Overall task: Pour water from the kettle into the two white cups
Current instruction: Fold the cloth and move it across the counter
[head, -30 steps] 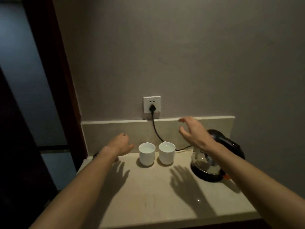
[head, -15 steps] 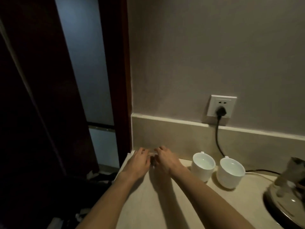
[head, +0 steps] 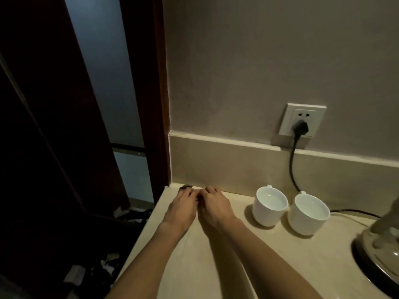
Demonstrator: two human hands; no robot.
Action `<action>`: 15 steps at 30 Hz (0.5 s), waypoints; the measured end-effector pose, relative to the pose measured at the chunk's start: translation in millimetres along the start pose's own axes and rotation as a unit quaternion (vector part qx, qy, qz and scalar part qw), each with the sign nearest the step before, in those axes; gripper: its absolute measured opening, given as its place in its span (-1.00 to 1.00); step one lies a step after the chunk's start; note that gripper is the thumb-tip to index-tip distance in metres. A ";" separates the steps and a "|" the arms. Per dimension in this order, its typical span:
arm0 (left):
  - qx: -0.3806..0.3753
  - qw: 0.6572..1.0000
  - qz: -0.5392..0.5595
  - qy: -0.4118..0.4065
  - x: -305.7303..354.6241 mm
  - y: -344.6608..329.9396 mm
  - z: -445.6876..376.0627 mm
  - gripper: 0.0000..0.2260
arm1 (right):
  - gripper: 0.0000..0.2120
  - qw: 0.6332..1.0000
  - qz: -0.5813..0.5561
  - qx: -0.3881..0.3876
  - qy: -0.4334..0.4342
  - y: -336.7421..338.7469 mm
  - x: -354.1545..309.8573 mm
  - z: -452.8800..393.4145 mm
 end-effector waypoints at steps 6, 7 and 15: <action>0.010 1.000 0.006 0.002 27.1 10.1 42.6 -0.68 | -0.70 1.000 0.006 0.005 0.000 18.3 -0.6 44.7; 0.008 1.000 0.009 0.003 32.8 11.8 50.6 -0.68 | -0.70 1.000 0.005 0.006 0.000 22.1 -1.3 53.5; 0.008 0.999 0.033 -0.002 84.7 33.1 120.9 -0.66 | -0.72 0.999 -0.011 0.030 0.011 49.0 3.8 134.7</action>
Point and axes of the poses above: each hand's wrist, its own z-axis away from the middle knuckle, its own y-axis out of the back of the hand, x = y × z, the point moved 1 cm from there along -z, towards the middle knuckle, and after that the axes turned 9 degrees about x, right-handed, at the moved point
